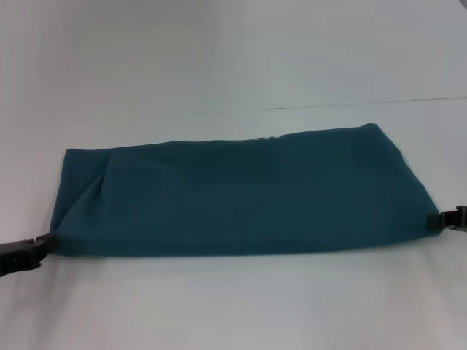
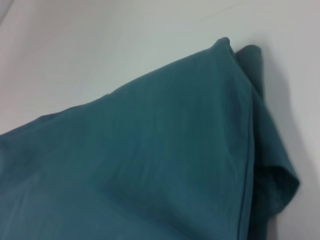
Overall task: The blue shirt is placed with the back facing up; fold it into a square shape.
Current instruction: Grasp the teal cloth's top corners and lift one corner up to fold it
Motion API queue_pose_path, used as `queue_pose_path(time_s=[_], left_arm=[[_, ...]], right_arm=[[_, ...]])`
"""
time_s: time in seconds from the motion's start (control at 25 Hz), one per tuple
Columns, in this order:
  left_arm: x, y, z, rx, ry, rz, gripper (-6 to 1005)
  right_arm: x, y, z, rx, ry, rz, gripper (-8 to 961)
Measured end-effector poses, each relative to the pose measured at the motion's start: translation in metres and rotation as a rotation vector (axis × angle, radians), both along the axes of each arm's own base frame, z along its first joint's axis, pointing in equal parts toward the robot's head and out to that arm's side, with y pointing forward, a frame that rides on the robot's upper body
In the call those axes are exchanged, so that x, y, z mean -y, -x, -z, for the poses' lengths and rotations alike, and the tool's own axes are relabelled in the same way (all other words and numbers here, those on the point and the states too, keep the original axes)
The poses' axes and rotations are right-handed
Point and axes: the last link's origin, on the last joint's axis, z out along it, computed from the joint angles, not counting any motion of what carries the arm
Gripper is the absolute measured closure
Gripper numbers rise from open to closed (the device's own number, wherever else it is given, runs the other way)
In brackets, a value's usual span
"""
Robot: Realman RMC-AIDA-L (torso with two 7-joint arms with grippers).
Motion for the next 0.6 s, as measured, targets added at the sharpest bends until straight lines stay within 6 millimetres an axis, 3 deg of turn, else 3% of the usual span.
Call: queue_pose_path(time_s=[0.2,0.28,0.6], left_arm=[[0.005,-0.005,-0.011,0.044,0.002,0.038,971],[0.008,-0.005,-0.017,0.052,-0.009,0.042,971],[0.015,0.004,-0.033,0.094,-0.073,0.006,707]], right_arm=[[0.001,0.006,-0.013,-0.015,-0.019,-0.05,938],[0.002,0.006,-0.021,-0.009,-0.045,-0.061,888],[0.0,0.005,-0.041,0.0,-0.125,-0.081,668]])
